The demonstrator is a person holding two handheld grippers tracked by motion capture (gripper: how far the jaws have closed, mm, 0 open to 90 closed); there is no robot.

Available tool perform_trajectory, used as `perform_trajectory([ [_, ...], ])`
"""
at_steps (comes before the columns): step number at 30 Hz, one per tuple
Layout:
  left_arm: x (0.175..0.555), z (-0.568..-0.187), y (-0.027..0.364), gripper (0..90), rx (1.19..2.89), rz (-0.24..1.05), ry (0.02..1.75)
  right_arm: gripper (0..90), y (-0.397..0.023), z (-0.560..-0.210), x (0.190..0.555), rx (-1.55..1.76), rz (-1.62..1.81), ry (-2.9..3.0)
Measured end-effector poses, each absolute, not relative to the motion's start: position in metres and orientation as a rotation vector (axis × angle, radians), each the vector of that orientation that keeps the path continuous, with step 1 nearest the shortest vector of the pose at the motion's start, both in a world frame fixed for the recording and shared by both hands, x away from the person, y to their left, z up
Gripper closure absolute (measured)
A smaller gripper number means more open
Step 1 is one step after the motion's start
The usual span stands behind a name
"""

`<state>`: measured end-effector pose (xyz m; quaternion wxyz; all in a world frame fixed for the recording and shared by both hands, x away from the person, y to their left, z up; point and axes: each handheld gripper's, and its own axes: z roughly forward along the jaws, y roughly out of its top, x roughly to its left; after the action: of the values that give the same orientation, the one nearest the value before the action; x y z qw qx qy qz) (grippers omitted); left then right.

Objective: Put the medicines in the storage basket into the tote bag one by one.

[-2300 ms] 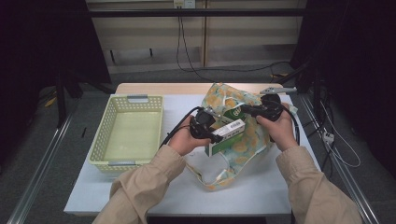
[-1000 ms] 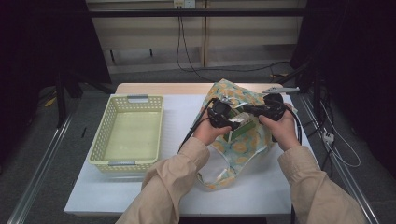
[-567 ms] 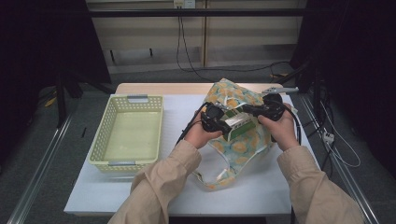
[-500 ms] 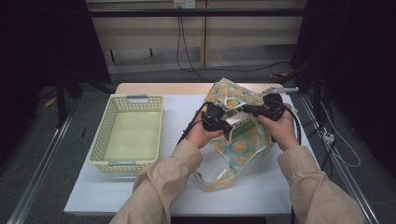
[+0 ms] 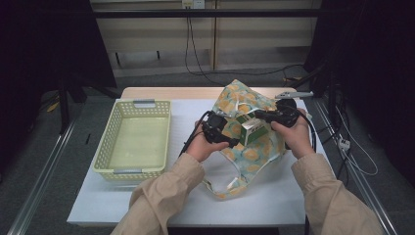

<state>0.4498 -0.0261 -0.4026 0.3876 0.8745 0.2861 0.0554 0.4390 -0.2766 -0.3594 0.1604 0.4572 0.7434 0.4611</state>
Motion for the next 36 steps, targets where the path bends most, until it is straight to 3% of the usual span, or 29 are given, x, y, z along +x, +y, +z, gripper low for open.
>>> perform_trajectory([
  [13,0.445,-0.438,-0.001,17.8,2.273,0.205,0.793,90.0,-0.275,-0.366,0.437,1.313,1.307,2.137],
  [23,0.448,-0.455,-0.007,19.8,2.327,0.235,0.743,90.0,-0.278,-0.371,0.439,1.323,1.312,2.140],
  [28,0.448,-0.456,-0.012,29.5,2.306,0.225,0.713,90.0,-0.277,-0.373,0.439,1.327,1.325,2.138],
  [36,0.449,-0.456,-0.017,57.2,2.264,0.206,0.723,90.0,-0.281,-0.375,0.438,1.335,1.316,2.139],
])
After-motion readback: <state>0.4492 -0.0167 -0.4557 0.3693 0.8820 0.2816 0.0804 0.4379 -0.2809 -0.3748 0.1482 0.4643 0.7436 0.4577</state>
